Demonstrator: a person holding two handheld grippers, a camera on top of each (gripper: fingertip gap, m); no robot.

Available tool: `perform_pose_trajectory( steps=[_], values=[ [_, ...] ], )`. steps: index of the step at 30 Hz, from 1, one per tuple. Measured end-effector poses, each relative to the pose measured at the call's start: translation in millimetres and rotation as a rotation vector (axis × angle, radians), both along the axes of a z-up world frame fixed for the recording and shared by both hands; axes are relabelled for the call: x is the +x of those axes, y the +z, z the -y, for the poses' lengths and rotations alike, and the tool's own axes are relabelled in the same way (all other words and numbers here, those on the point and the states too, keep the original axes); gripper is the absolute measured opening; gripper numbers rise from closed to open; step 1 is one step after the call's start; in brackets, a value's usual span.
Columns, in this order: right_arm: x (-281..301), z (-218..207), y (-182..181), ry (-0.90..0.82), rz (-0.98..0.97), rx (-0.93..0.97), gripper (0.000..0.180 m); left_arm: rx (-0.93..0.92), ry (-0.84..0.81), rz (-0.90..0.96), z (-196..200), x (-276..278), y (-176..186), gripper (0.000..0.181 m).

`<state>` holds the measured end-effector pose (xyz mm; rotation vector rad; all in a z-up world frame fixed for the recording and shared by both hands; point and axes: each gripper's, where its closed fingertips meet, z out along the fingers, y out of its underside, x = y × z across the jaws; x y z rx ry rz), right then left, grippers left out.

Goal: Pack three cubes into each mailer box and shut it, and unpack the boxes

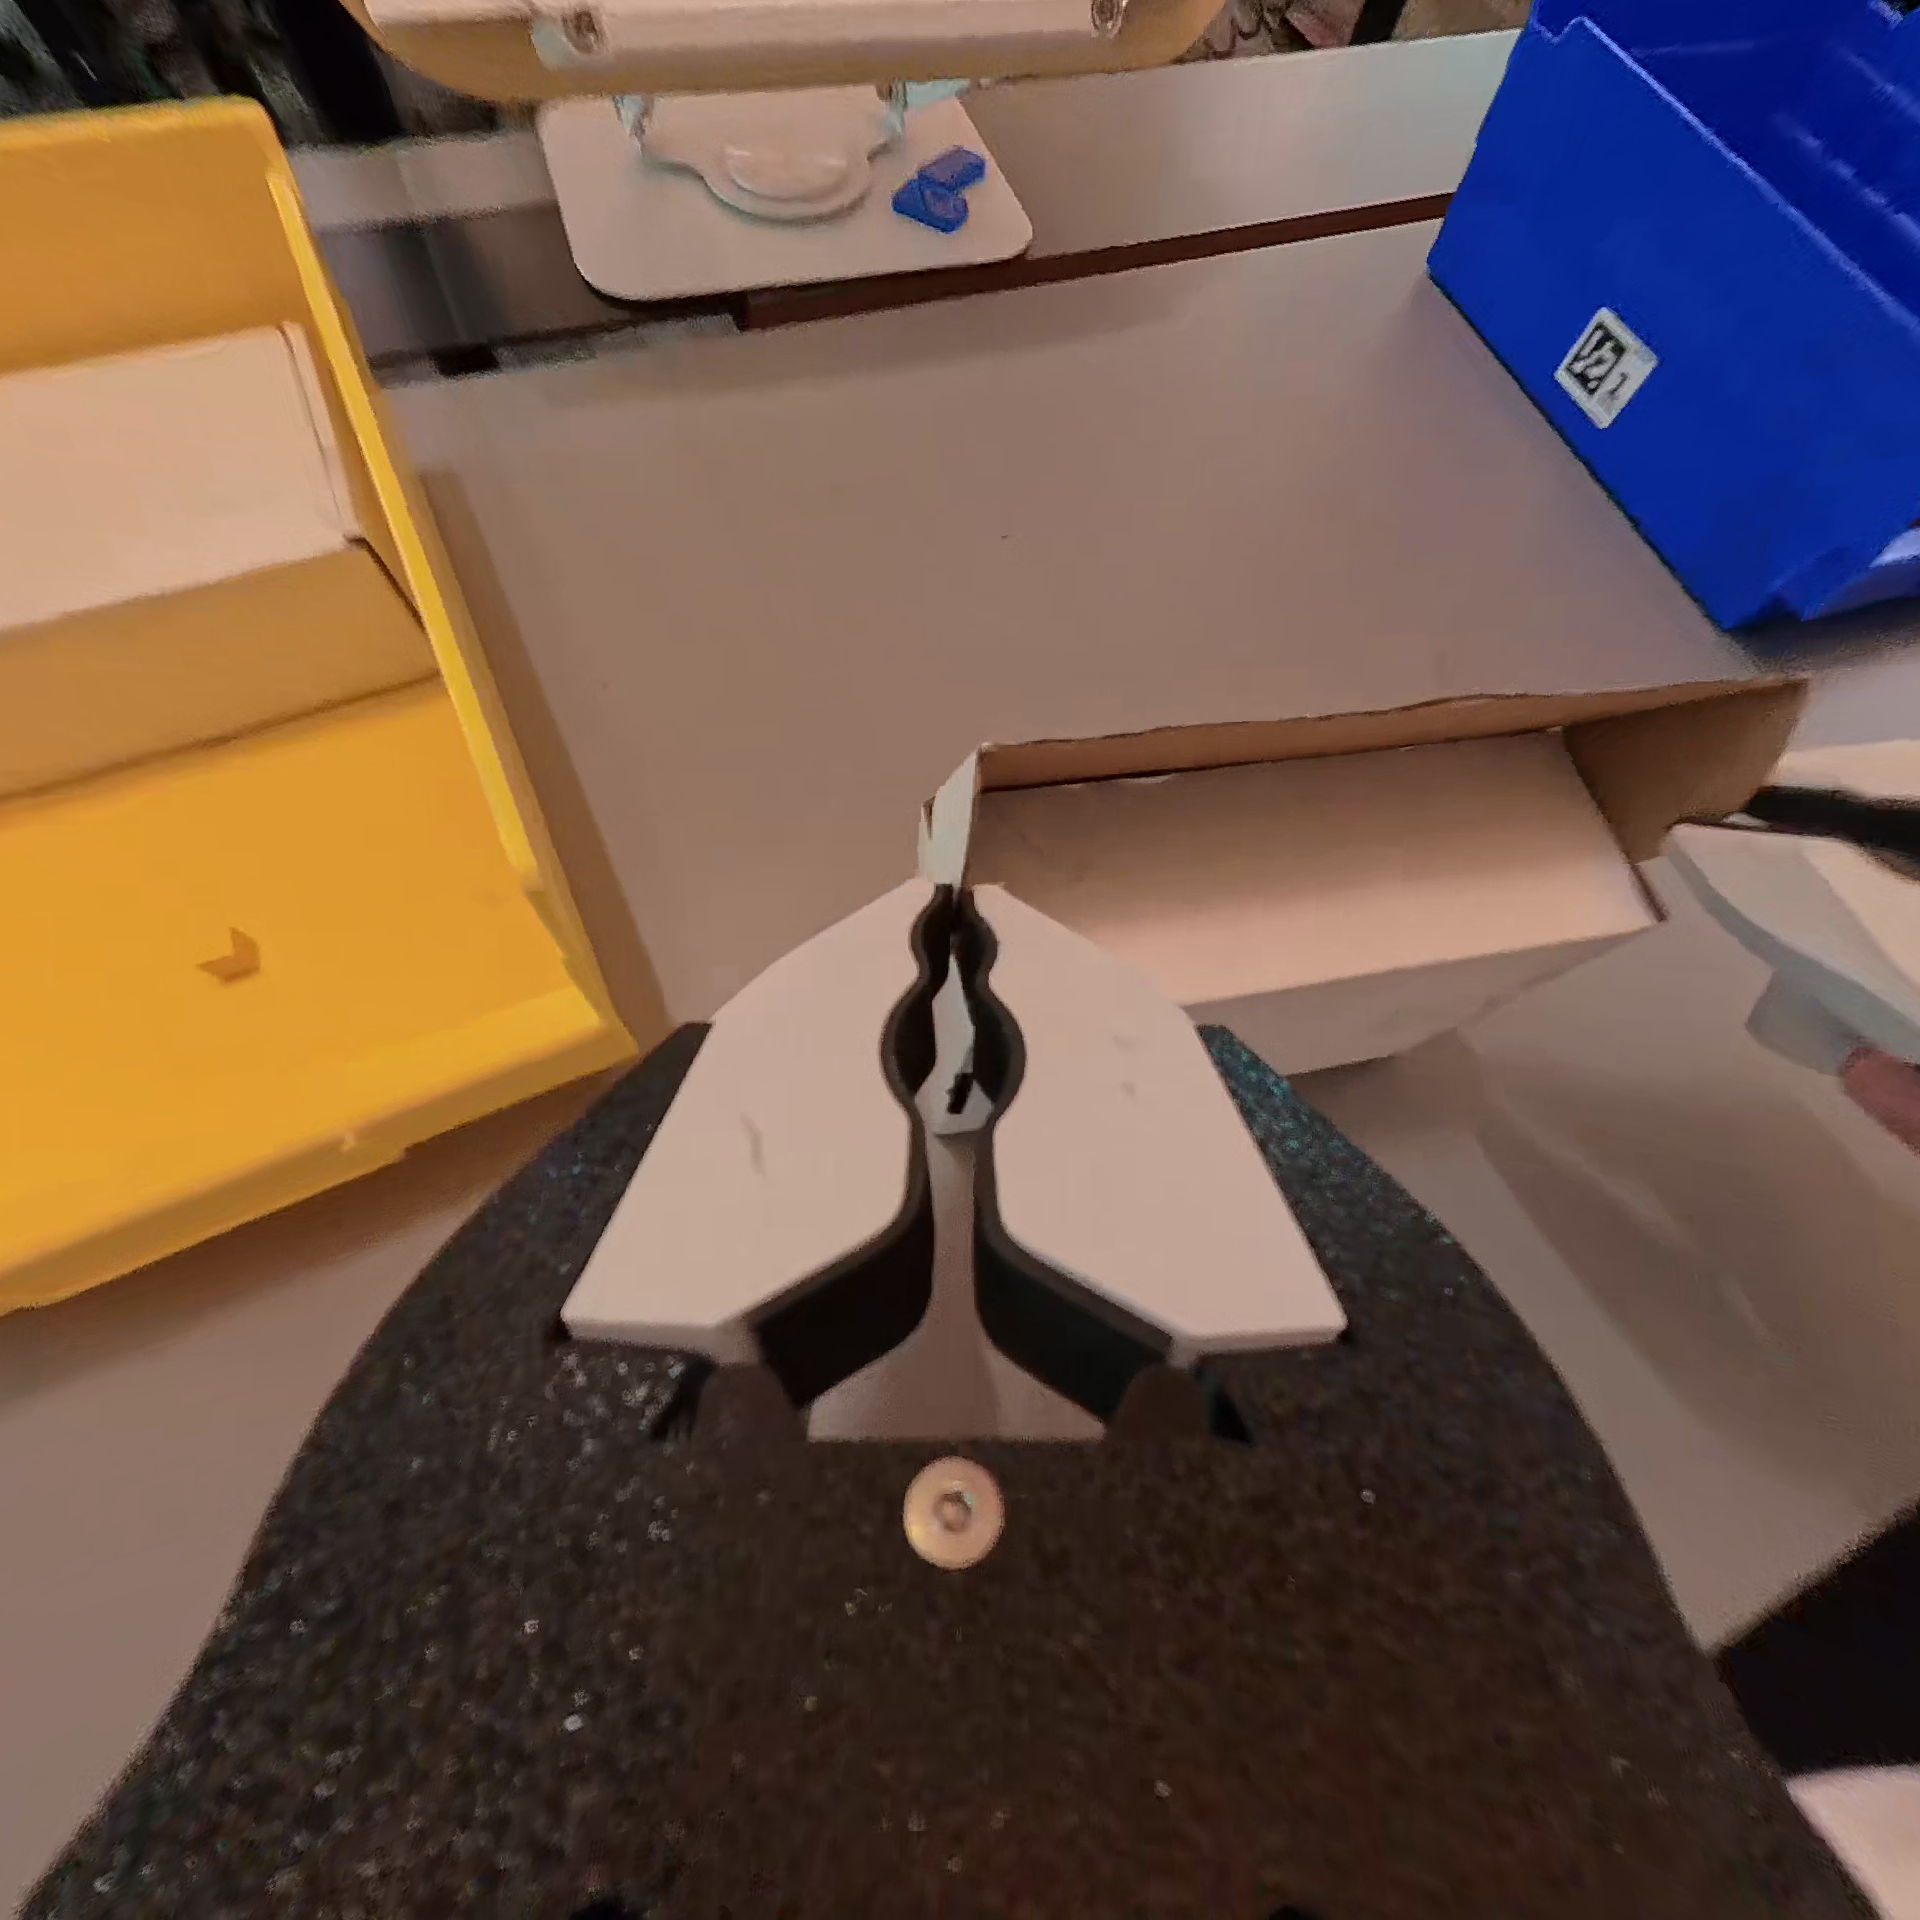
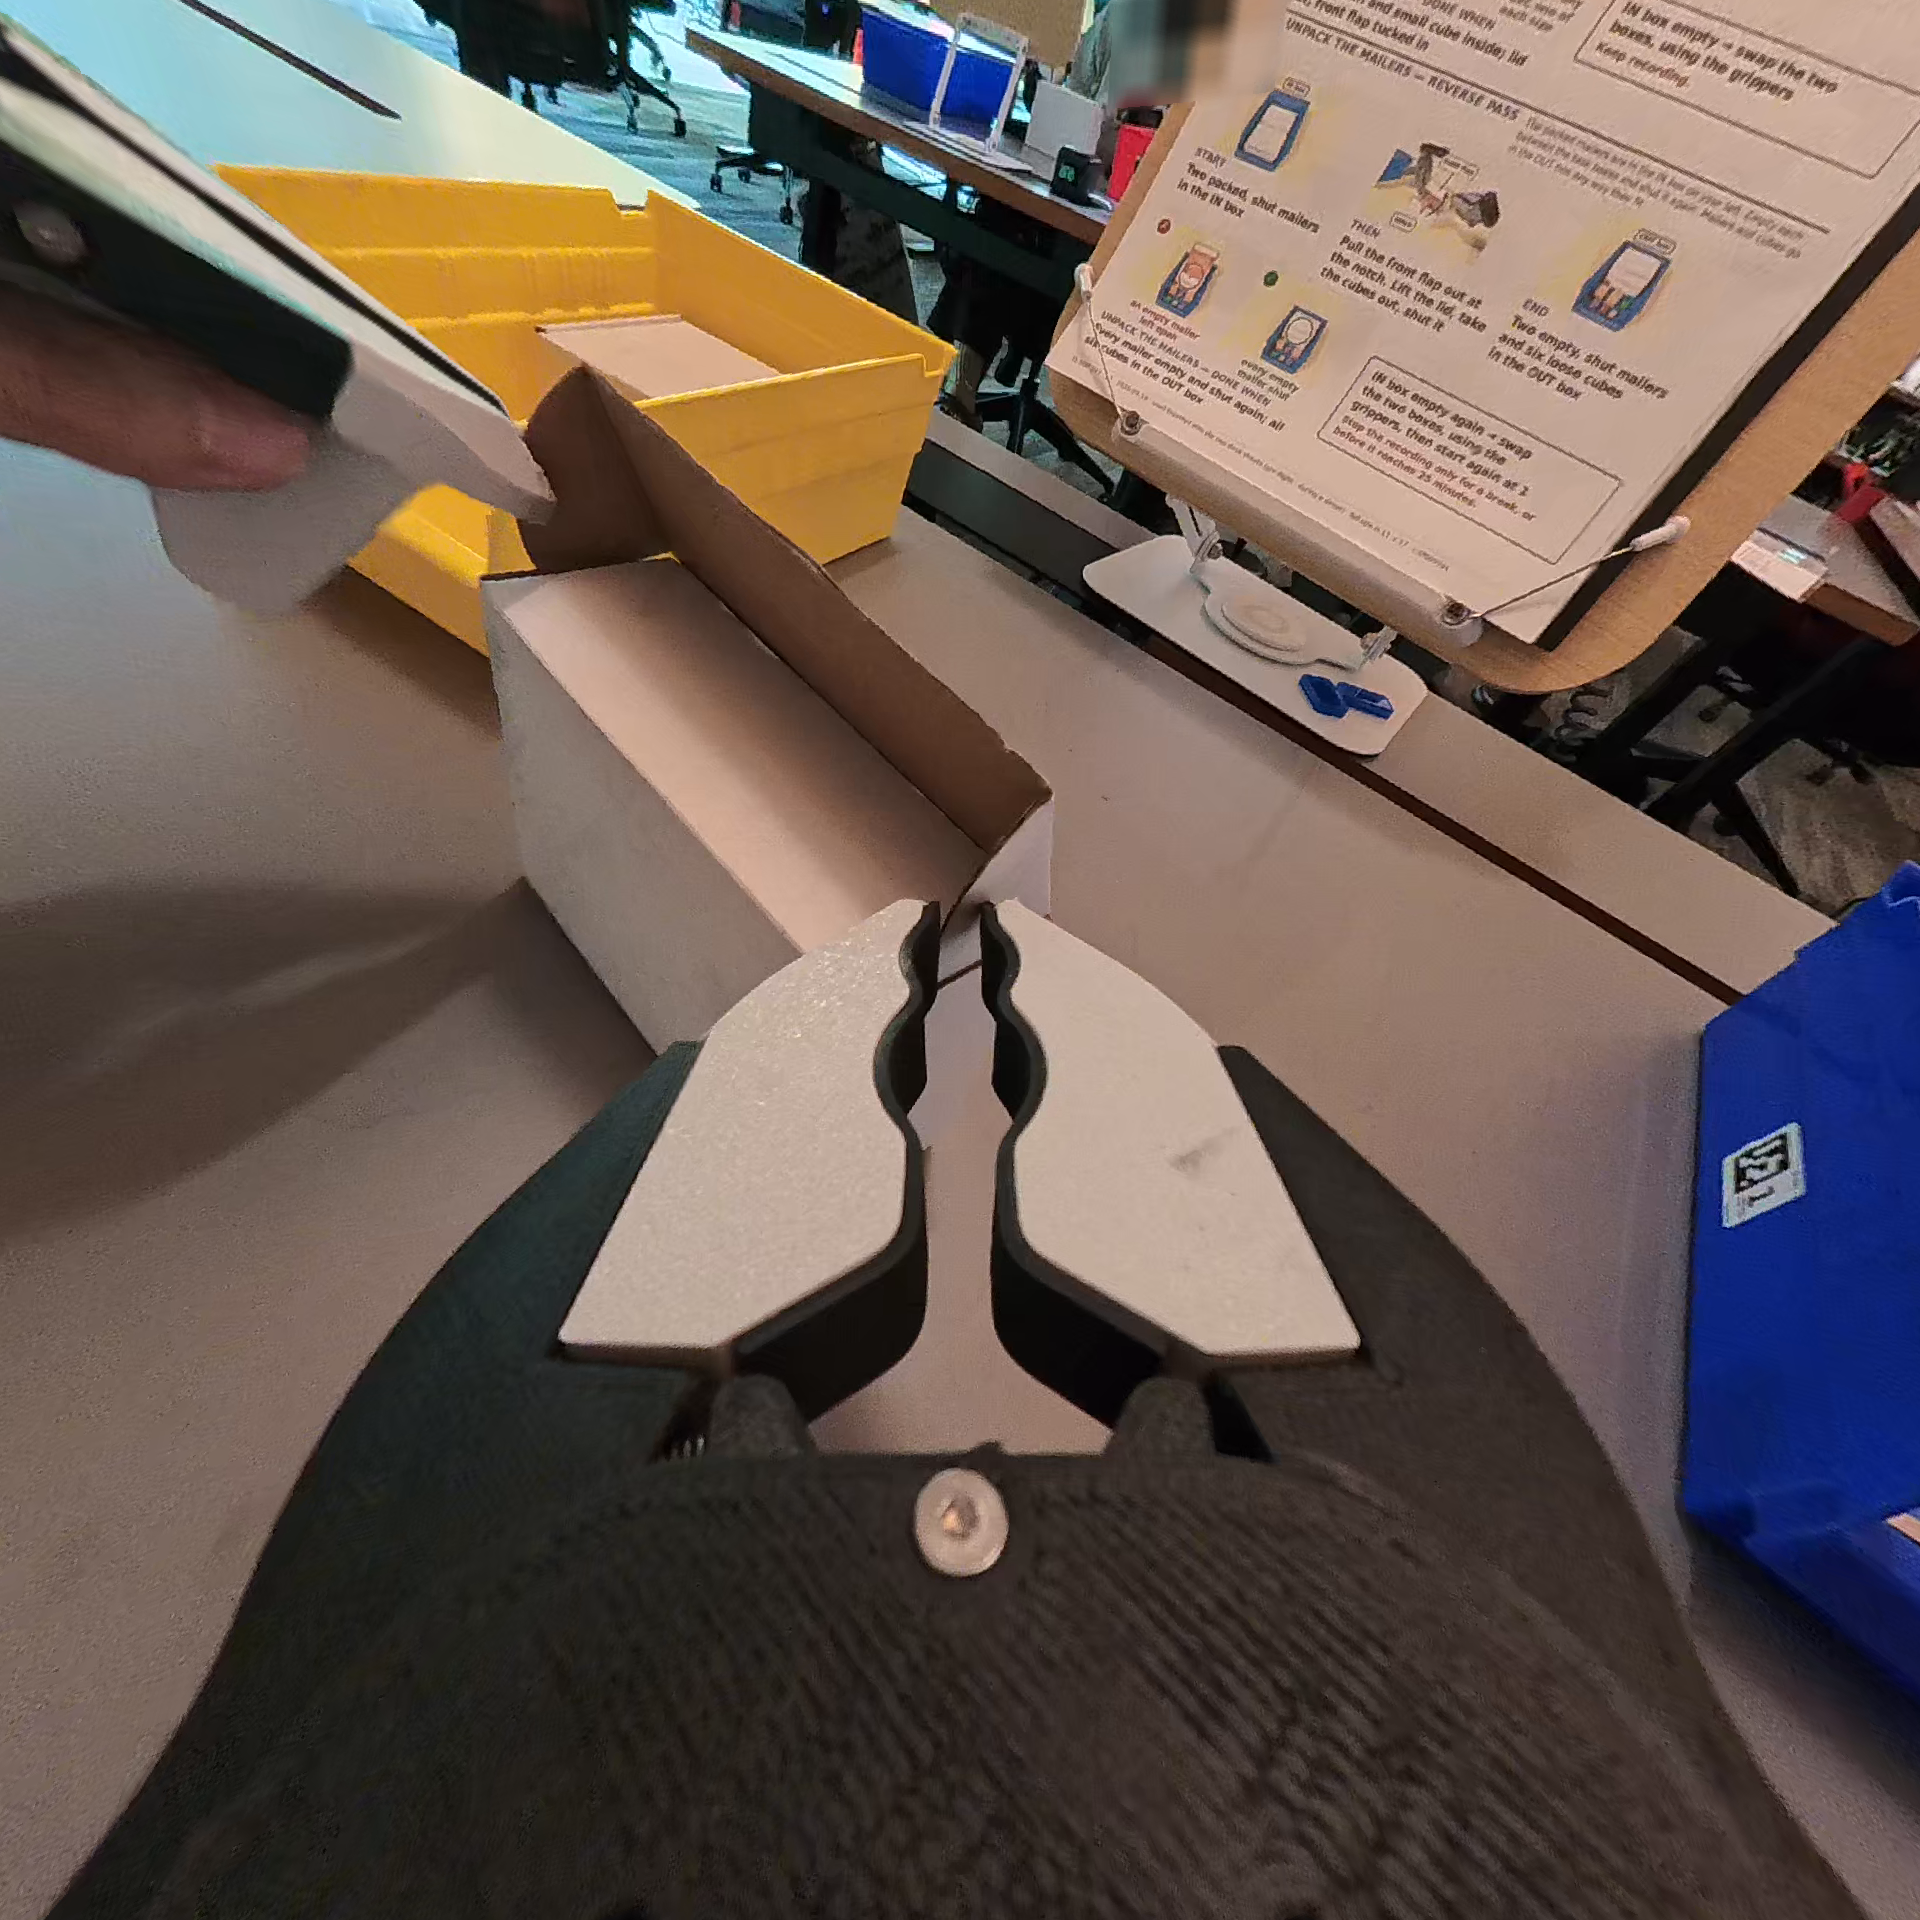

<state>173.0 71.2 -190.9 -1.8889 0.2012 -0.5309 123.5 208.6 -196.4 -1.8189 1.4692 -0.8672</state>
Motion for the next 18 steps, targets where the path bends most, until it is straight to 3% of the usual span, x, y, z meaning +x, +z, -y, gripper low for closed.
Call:
perform_pose_trajectory(
  steps=[8,10,15,18],
  values=[
    [3.8,2.6,1.6,-0.031,0.092,-0.012,0.008,-0.461,-0.061,-0.123,5.2,0.6,12.3,0.002],
    [1.0,-0.1,2.0,-0.014,0.085,0.007,0.007,-0.4,-0.067,-0.145,1.8,-0.6,7.4,0.002],
    [1.2,-2.4,2.4,-0.001,0.082,0.006,0.007,0.046,-0.107,-0.06,-5.2,2.7,0.1,0.007],
    [0.7,-1.7,2.0,0.006,0.065,0.006,0.007,0.09,-0.11,-0.046,-3.5,7.2,-11.4,0.008]
  ],
)
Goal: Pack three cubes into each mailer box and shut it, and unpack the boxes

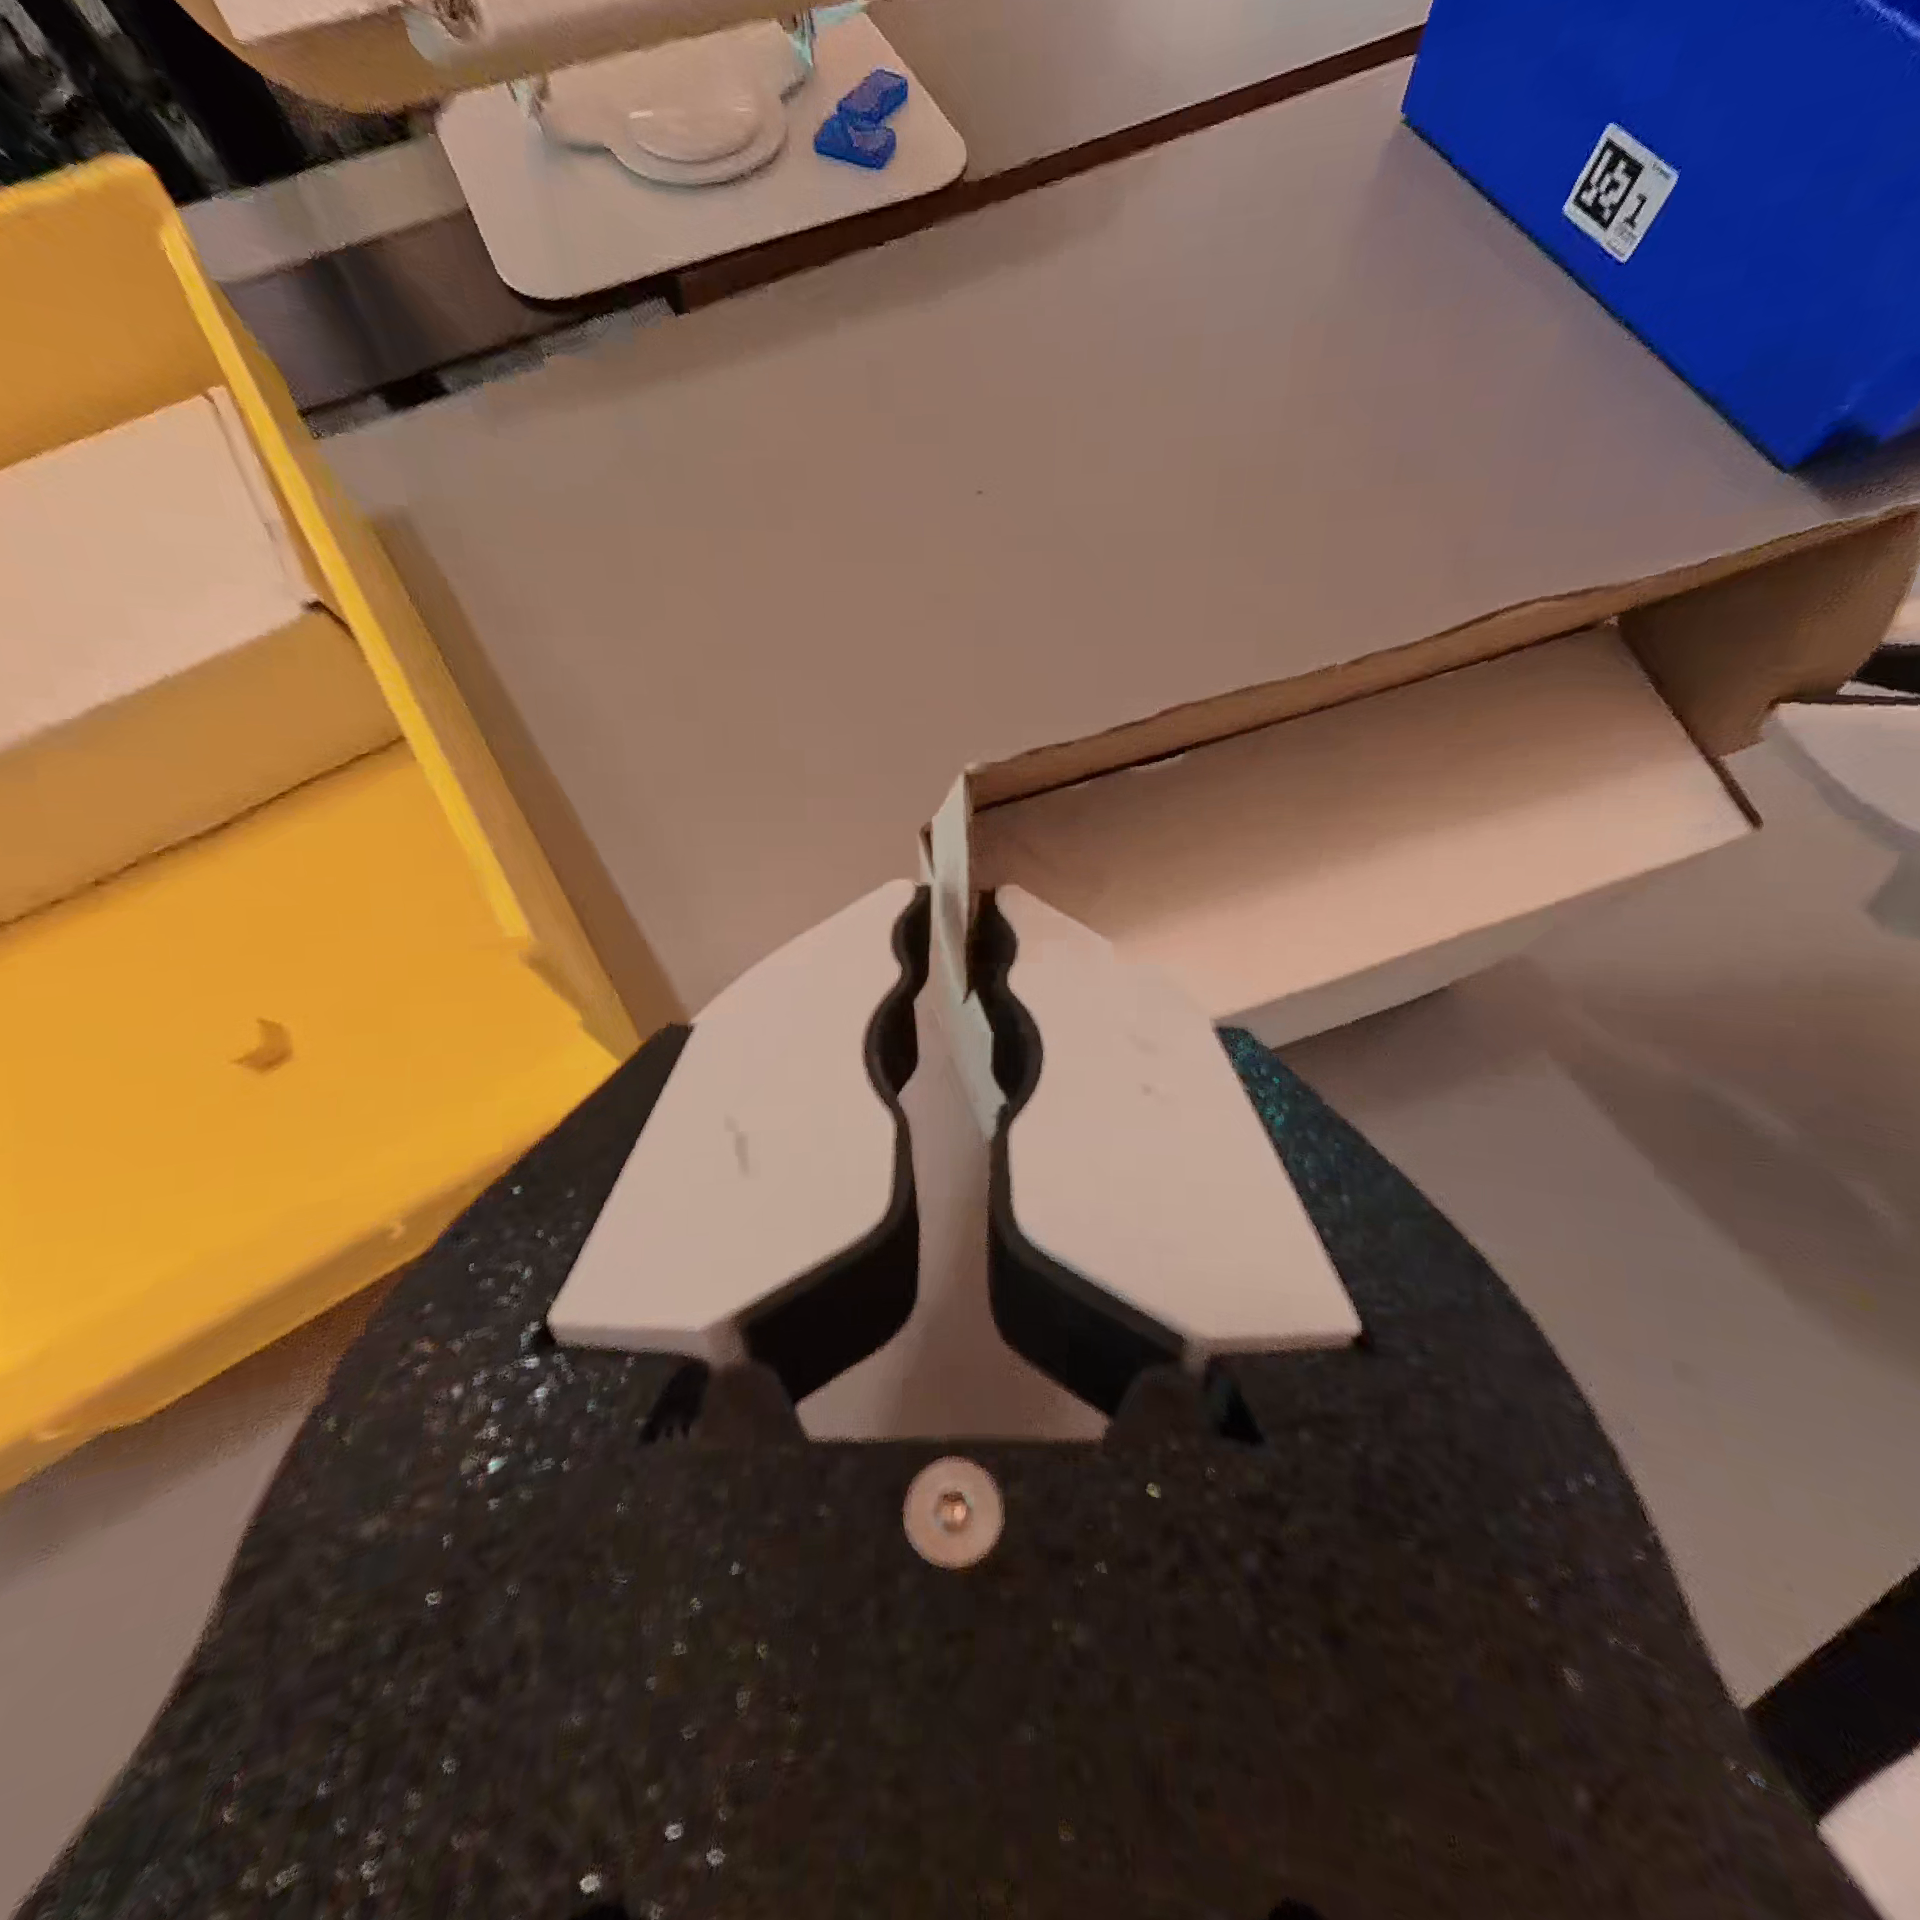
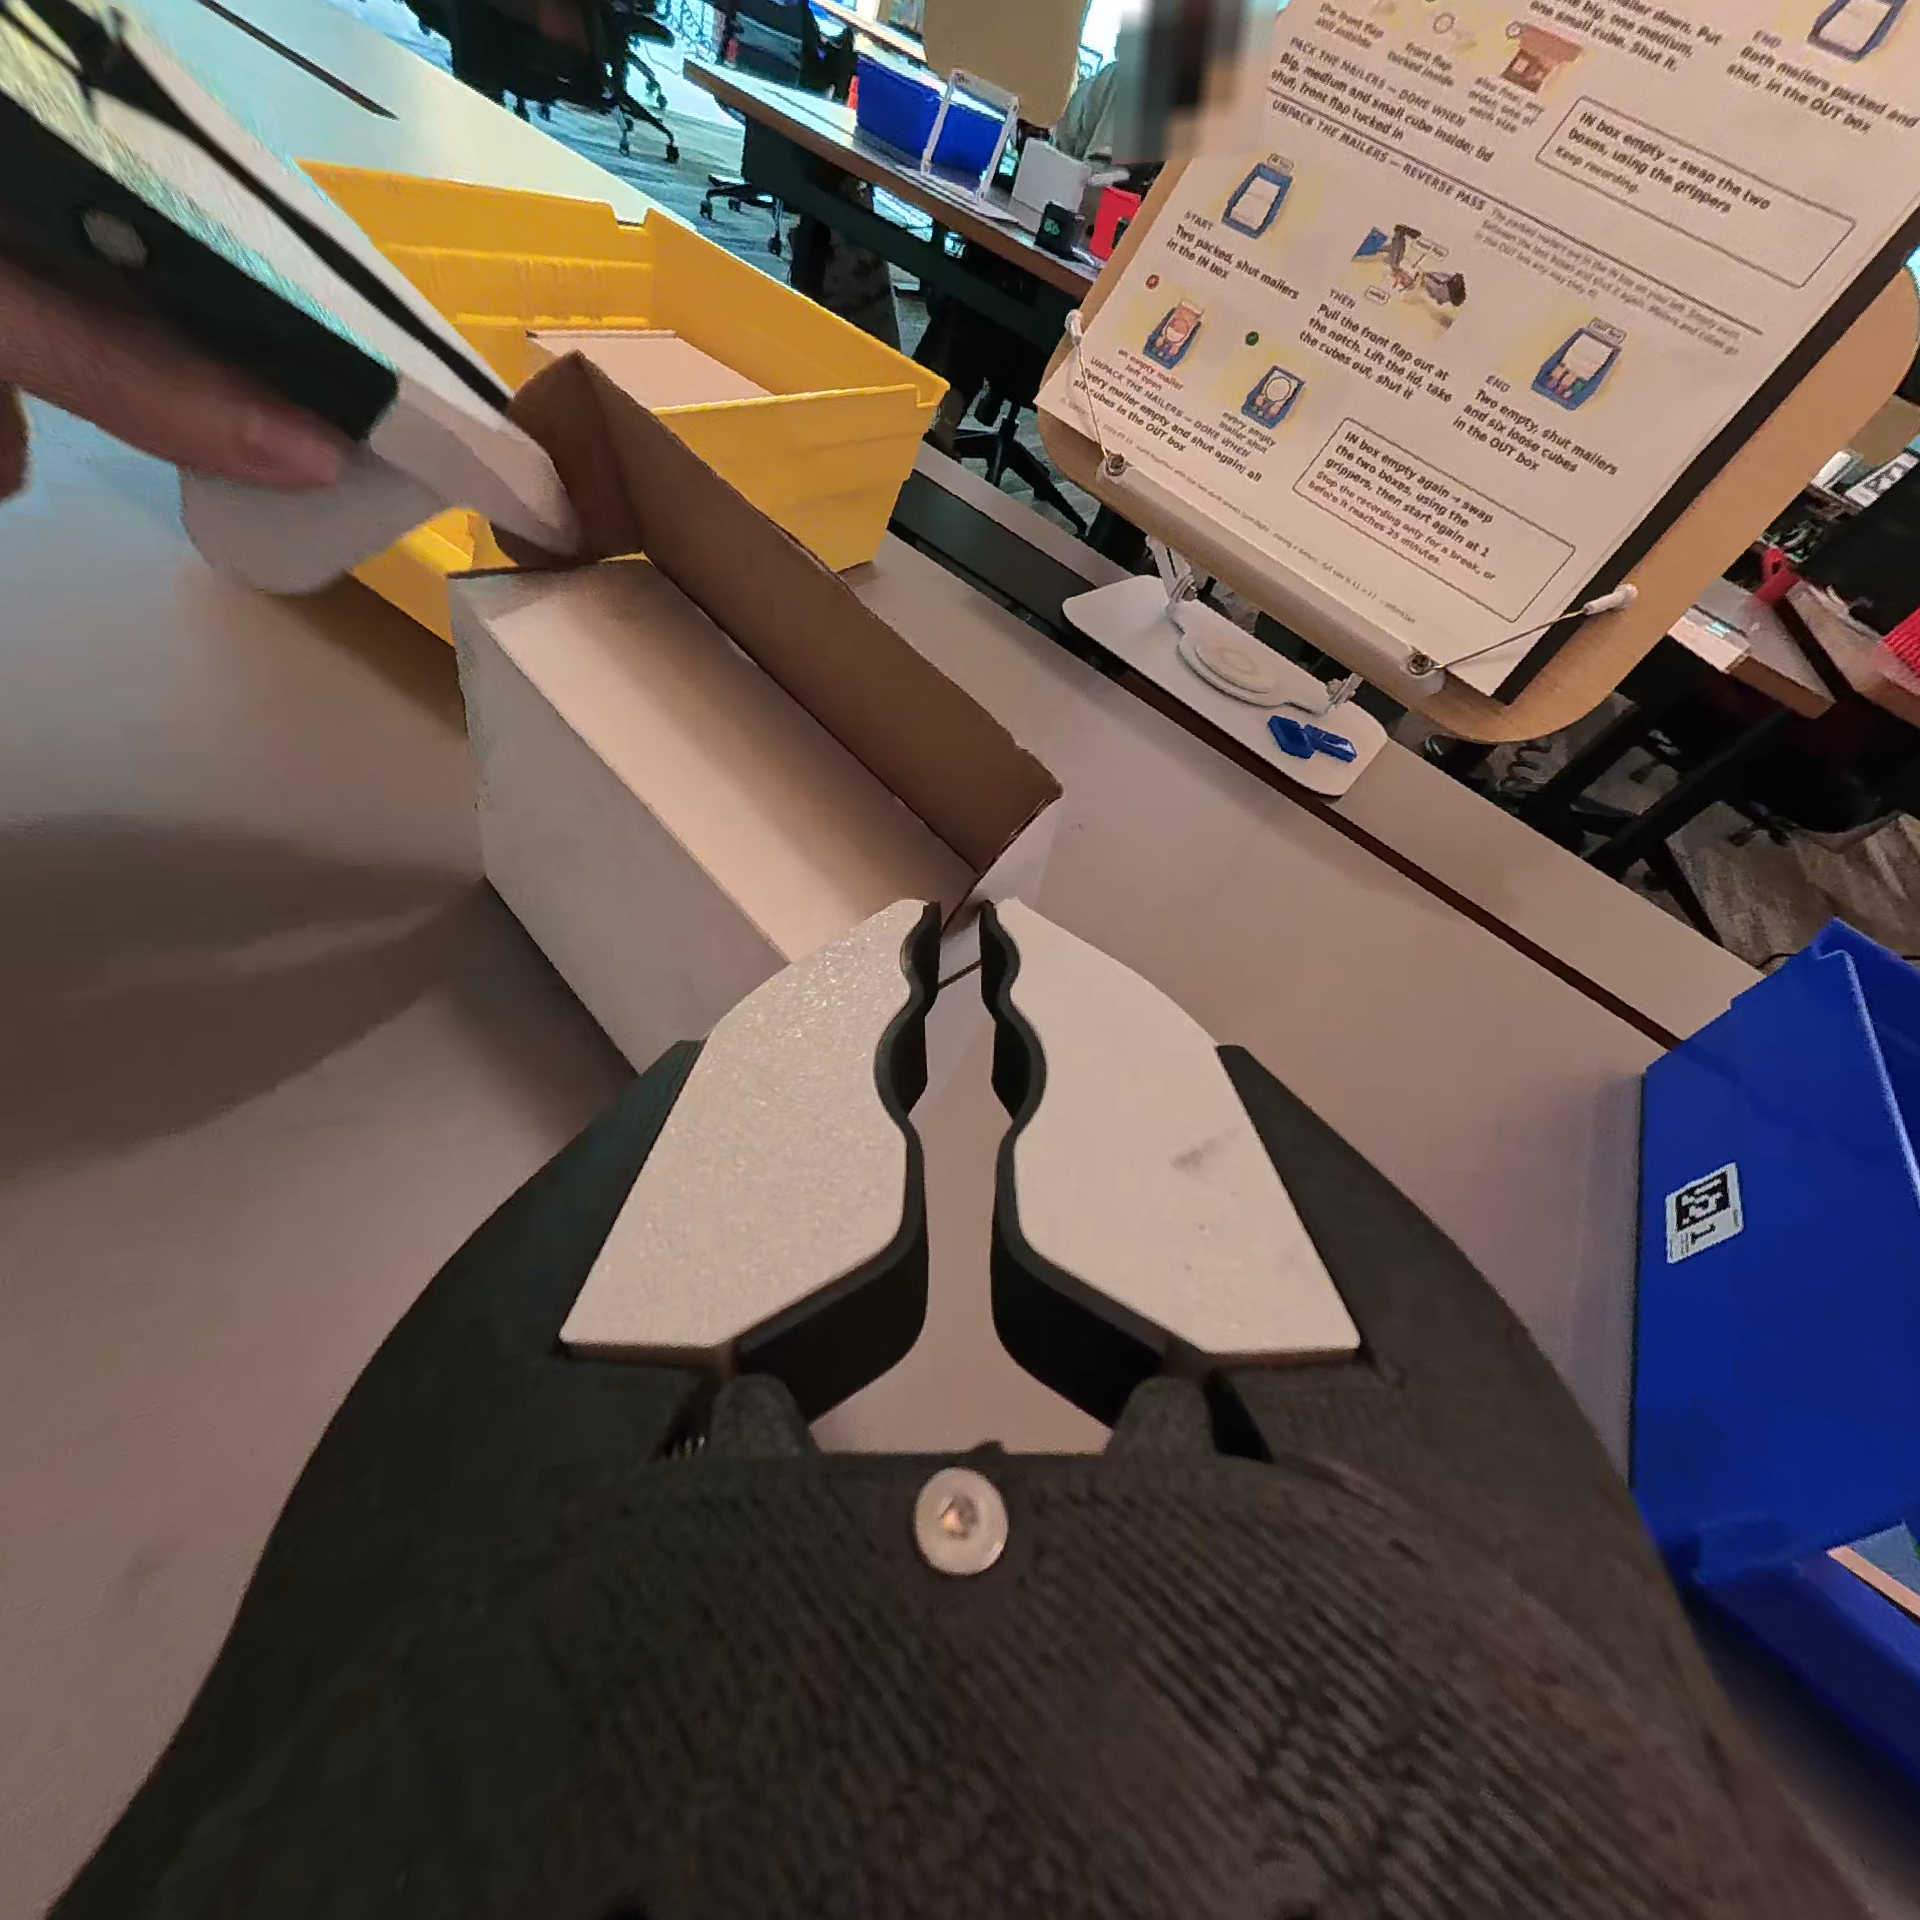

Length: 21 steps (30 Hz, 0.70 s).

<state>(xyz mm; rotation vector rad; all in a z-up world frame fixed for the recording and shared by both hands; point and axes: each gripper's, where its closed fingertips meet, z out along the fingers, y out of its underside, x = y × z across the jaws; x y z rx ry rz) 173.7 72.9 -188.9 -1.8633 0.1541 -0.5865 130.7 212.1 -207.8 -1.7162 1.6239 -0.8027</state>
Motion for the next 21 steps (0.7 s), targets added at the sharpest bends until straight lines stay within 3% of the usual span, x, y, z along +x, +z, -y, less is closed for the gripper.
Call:
perform_pose_trajectory(
  steps=[4,10,16,21],
  values=[
    [-0.4,1.4,0.3,-0.007,0.02,-0.006,0.007,-0.01,0.037,0.005,-1.8,4.4,-1.8,0.002],
    [-7.0,-7.8,3.0,-0.009,0.056,-0.007,0.008,-0.1,0.151,-0.202,-8.2,-2.6,0.4,0.001],
    [-11.5,-10.7,6.4,-0.041,0.166,-0.037,0.011,-0.162,0.116,-0.442,-7.0,-11.4,4.7,0.001],
    [-9.9,-7.4,7.7,-0.052,0.143,-0.014,0.011,-0.175,0.124,-0.463,-0.3,-12.4,3.7,0.002]
  ],
)
